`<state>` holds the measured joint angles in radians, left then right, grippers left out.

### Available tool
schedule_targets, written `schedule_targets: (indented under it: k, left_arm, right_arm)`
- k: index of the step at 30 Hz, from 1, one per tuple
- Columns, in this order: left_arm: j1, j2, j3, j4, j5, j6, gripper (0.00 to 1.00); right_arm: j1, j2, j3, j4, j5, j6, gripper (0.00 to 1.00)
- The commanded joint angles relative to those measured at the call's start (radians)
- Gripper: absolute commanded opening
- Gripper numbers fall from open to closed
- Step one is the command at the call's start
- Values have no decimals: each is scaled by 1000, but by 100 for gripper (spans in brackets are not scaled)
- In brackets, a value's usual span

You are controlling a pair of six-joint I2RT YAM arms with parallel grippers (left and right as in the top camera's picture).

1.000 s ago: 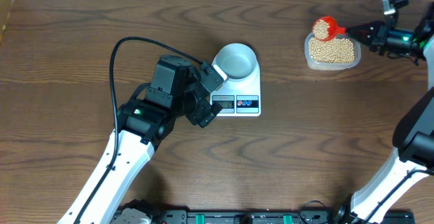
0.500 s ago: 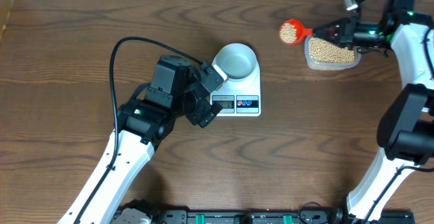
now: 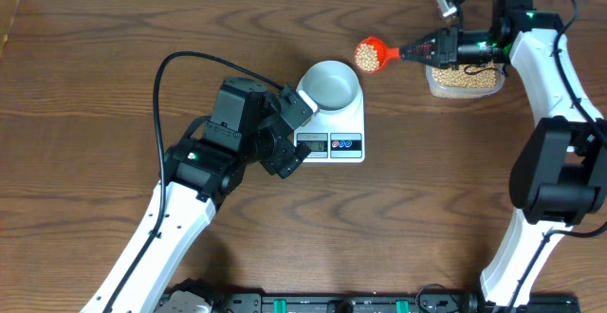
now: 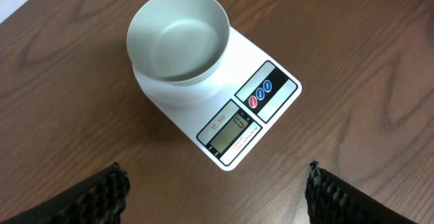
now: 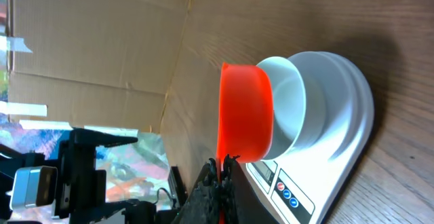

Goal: Scoop item into bowl and weigh 50g on scale
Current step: 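Carry the filled scoop leftward over the grey bowl on the scale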

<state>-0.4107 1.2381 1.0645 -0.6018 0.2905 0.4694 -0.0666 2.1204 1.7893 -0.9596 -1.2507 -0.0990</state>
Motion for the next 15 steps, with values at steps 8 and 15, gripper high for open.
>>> schedule_targets:
  k: [8, 15]
  left_arm:
    - [2, -4, 2, 0, 12, 9, 86]
    - [2, -4, 2, 0, 12, 9, 86]
  right_arm:
    - [19, 8, -6, 3, -43, -14, 1]
    - [30, 8, -6, 10, -42, -15, 1]
